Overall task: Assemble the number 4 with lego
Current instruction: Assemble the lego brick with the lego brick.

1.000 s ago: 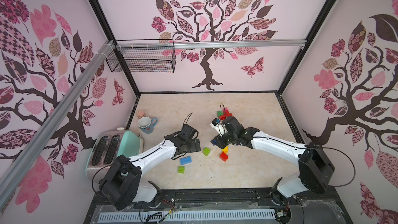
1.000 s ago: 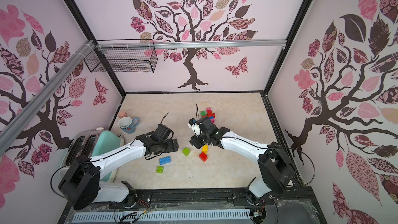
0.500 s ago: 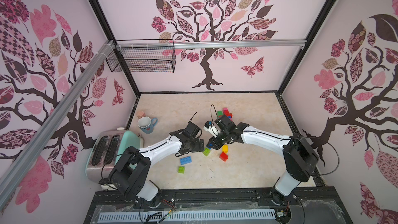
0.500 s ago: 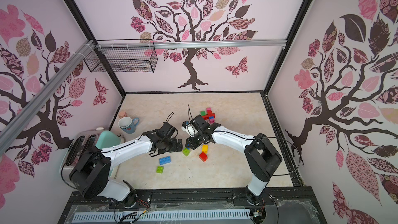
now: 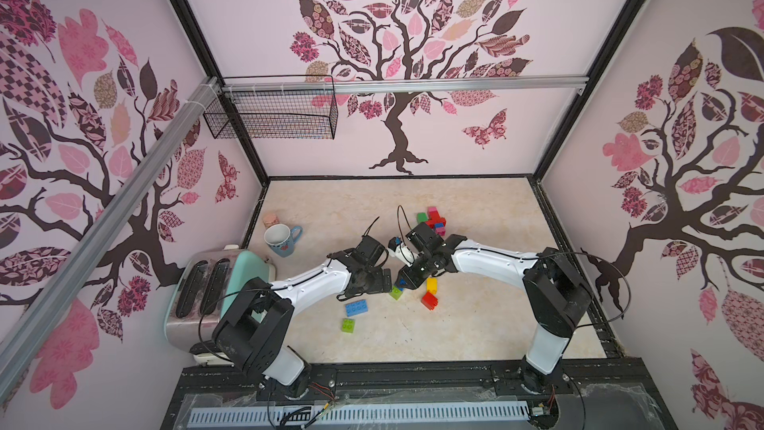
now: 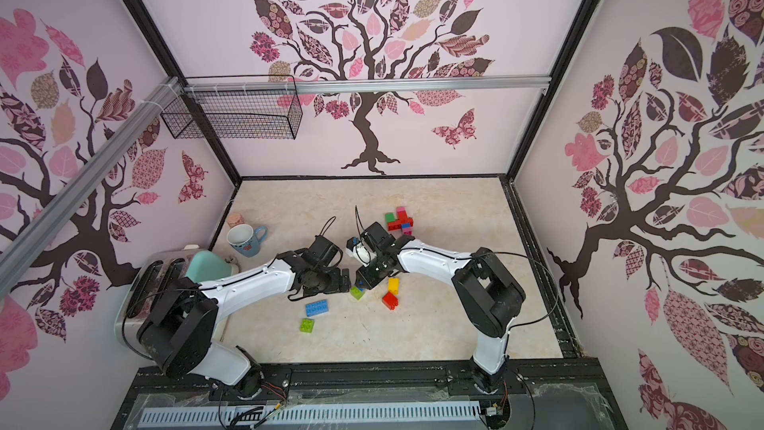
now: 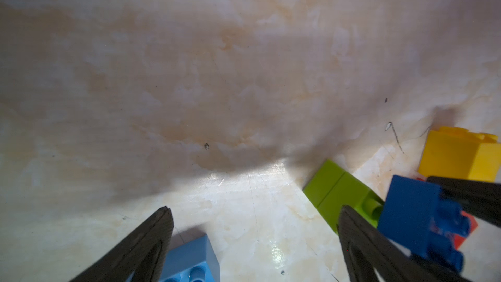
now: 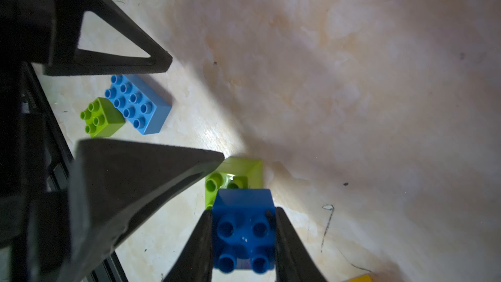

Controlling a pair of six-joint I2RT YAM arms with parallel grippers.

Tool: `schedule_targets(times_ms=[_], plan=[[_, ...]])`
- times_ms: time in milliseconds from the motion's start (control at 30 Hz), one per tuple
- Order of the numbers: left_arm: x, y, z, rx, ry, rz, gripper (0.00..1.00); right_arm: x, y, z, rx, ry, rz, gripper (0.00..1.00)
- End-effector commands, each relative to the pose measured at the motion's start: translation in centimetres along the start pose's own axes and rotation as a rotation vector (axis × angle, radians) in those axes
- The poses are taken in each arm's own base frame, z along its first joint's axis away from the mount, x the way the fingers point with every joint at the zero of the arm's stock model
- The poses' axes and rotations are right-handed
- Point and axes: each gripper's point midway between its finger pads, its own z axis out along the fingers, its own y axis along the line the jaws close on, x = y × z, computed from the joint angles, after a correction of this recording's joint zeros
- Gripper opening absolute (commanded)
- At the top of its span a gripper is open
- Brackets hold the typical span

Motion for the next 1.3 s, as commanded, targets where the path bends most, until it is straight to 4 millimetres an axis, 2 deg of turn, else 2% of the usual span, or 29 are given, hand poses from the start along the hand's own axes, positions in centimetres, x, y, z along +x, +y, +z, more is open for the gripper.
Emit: schedule_targets(times_ms=[0,267,467,600,700,833,1033,1267], plan=[[-0.2,0.0,0.1,-0.009,0.001,0.009,0.98,1.1,-0.2,1.0,0.018,0.057,-0.008,0.0],[0.0,0.2,0.5,-0.017,0.012,0.006,0.98,2.5,-1.3,1.6,0.106,0.109,-0.02,0.0],[0.0,0.3,0.5,-0.022,0.011,0.007,0.98,5.1,-1.4,2.3,0.174,0.198,-0.052,0.0],[-0.3,0.7,0.0,-0.029,-0.008,-0.005,0.98,6.8,-2.7,1.9,0.304,0.248,-0.053,0.0],[-0.6,0.9,-0.7,-0.026,-0.031,-0.018,0.98,7.5,-4.7,0.9,0.467,0.273,-0.051,0.0],[-1.0,1.3,-1.5,-0.027,-0.064,-0.032,0.98,7.7,-5.9,-0.2,0.566,0.255,-0.004,0.0],[-1.4,2.0,-2.3,-0.038,-0.106,-0.042,0.98,6.5,-3.6,-0.2,0.455,0.165,0.075,0.0],[-1.8,2.6,-3.2,-0.044,-0.15,-0.051,0.98,6.1,-4.7,-0.8,0.54,0.139,0.154,0.0]])
